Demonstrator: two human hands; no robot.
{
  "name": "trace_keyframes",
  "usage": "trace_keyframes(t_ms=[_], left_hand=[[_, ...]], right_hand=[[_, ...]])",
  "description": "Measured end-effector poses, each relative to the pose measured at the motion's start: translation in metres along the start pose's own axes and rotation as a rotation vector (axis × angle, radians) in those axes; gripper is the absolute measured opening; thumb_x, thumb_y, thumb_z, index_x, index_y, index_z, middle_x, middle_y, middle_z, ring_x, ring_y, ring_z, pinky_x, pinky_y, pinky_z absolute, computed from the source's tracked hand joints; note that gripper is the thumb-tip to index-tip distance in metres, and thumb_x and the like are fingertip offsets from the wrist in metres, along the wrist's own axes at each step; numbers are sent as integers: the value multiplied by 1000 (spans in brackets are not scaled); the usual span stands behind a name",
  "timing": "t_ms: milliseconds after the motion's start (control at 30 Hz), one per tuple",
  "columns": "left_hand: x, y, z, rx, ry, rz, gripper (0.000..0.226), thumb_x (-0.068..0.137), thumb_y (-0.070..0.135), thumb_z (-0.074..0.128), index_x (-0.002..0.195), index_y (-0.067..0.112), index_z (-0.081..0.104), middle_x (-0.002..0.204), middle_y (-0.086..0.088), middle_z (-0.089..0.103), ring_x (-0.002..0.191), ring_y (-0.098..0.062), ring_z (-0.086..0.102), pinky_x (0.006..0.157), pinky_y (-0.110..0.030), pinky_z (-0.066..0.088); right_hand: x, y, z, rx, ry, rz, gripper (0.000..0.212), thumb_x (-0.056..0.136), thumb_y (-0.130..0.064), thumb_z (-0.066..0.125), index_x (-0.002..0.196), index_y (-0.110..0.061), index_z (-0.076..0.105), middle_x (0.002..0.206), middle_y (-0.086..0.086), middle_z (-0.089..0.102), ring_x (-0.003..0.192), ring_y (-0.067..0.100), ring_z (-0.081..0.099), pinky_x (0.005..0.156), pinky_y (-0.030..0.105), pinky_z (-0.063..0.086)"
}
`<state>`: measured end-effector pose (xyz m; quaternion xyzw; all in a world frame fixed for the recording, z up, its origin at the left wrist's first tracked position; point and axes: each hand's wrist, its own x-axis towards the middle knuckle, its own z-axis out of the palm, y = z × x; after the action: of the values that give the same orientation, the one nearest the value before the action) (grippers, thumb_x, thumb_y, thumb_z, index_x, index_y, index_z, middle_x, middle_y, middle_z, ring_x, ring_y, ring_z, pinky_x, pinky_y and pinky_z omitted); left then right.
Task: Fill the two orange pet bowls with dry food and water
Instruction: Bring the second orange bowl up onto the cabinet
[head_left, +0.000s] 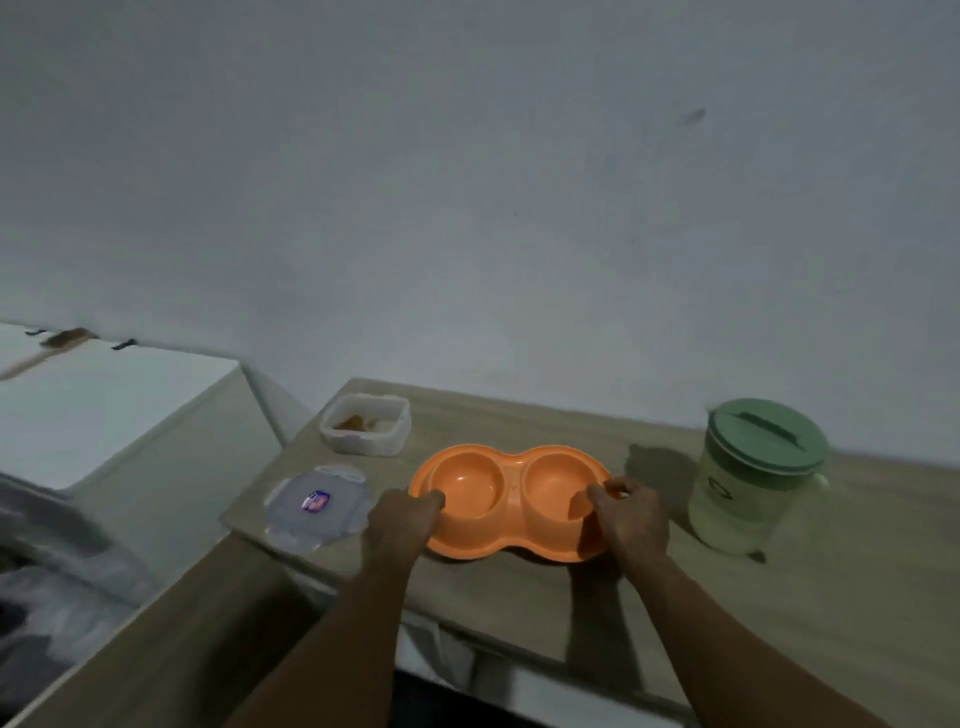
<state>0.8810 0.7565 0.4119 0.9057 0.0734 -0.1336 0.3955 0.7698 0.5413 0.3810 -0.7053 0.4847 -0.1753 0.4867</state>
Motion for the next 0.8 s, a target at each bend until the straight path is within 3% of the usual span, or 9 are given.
trace_keyframes(t_ms=[233, 667, 800], left_hand=[[67, 6, 7, 203, -199, 69, 50, 71, 50, 59, 92, 7, 71, 90, -13, 70, 87, -32, 64, 79, -35, 51], [107, 0, 19, 400, -198, 160, 47, 81, 54, 55, 94, 12, 71, 101, -11, 70, 100, -31, 64, 85, -34, 45], [107, 2, 22, 407, -200, 154, 50, 86, 54, 54, 101, 9, 71, 103, -11, 70, 100, -30, 64, 80, -33, 44]], right_hand=[[-1, 6, 30, -38, 167, 139, 43, 85, -38, 70, 121, -15, 67, 117, 12, 69, 107, 32, 64, 95, 47, 52], [6, 7, 52, -206, 199, 110, 41, 89, -36, 66, 121, -11, 67, 118, 15, 69, 109, 34, 63, 91, 41, 51], [9, 7, 53, -256, 199, 86, 40, 91, -33, 63, 123, -10, 66, 116, 16, 70, 106, 34, 64, 89, 41, 52]])
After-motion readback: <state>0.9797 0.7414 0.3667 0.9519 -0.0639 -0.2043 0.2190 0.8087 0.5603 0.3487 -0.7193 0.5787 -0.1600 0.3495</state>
